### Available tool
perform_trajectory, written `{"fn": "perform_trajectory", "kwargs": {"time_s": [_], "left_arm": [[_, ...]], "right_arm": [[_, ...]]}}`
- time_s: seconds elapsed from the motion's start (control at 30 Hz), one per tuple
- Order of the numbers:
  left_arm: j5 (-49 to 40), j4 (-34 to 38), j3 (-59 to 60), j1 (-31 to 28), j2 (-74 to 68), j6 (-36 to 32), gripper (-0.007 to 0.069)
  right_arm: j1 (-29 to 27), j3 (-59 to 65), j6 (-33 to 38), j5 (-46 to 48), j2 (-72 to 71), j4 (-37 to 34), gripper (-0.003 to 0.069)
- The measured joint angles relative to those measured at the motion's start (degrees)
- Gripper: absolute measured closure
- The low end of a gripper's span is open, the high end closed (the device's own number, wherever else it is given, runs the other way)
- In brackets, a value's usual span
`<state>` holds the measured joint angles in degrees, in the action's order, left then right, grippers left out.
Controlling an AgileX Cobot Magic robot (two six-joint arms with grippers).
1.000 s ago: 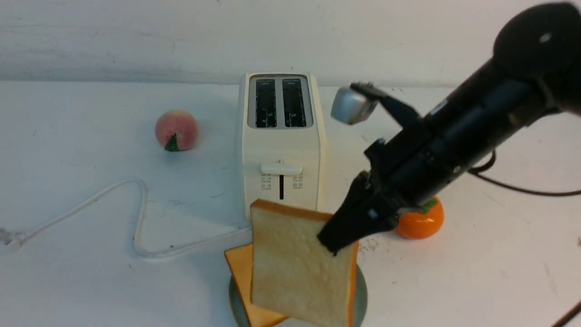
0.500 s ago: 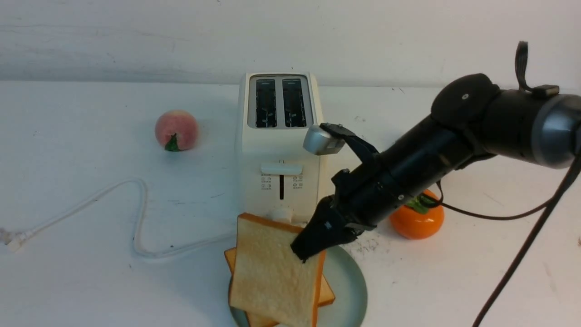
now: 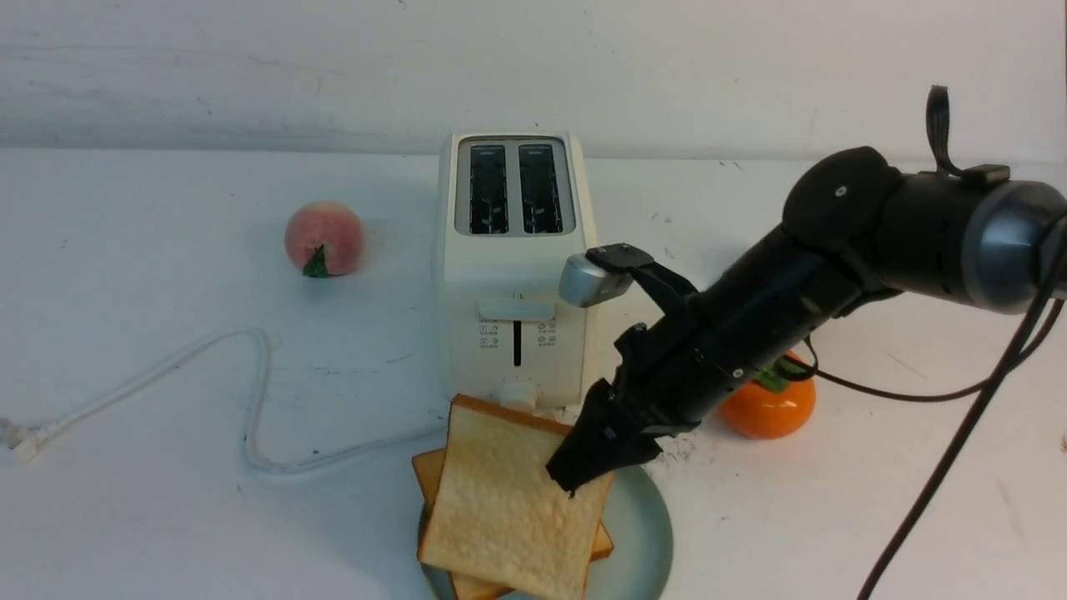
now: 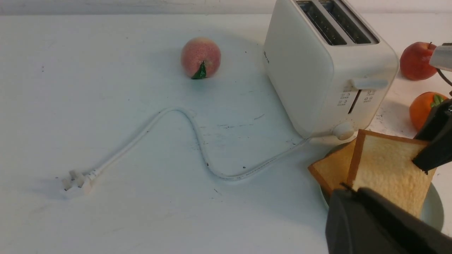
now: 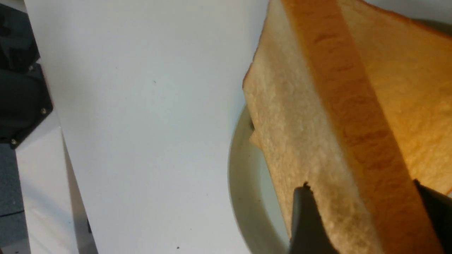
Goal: Take toasted bread from bread machine on white table place on plate.
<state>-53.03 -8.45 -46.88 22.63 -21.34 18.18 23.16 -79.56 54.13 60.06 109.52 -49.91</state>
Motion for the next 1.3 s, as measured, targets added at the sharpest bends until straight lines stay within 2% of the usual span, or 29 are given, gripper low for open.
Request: {"fn": "perform_trajectory", "kwargs": {"time_s": [0.2, 0.33, 0.6, 0.67, 0.8, 0.9, 0.93, 1.03, 1.17, 1.3], "left_arm": [[-0.19, 0.0, 0.0, 0.0, 0.0, 0.0, 0.0638], [-0.72, 0.0, 0.0, 0.0, 0.0, 0.0, 0.0638], [-1.63, 0.05, 0.0, 0.0, 0.0, 0.0, 0.0638], [-1.63, 0.05, 0.0, 0.0, 0.0, 0.0, 0.0638], [-1.63, 0.05, 0.0, 0.0, 0.0, 0.0, 0.0638], [-1.53, 0.05, 0.0, 0.0, 0.0, 0.0, 0.0638], [-1.25, 0.05, 0.0, 0.0, 0.0, 0.0, 0.0638], [-0.09, 0.05, 0.0, 0.0, 0.0, 0.0, 0.0638], [2.6, 0.05, 0.0, 0.0, 0.0, 0.0, 0.0638], [6.67, 0.05, 0.0, 0.0, 0.0, 0.04, 0.0638]], "right_arm": [[-0.51, 0.0, -2.3, -1.79, -0.1, 1.46, 0.0186], [-2.11, -0.15, -2.81, -4.05, -1.83, 4.02, 0.0141], [-7.01, -4.53, -6.25, -3.06, -9.0, 9.09, 0.0145], [-8.88, -5.9, -9.87, -1.31, -12.29, 11.23, 0.0187], [-11.75, -7.18, -17.5, 1.49, -18.37, 15.38, 0.0323], [-15.6, -7.36, -25.91, 3.38, -26.48, 20.73, 0.0559], [-16.65, -7.36, -27.52, 3.58, -29.02, 22.33, 0.0617], [-18.96, -6.63, -32.18, 2.8, -36.04, 25.79, 0.0672], [-20.79, -1.86, -34.22, -1.41, -46.79, 28.94, 0.0668], [-21.17, 12.15, -35.82, -11.67, -63.54, 30.56, 0.0667]]}}
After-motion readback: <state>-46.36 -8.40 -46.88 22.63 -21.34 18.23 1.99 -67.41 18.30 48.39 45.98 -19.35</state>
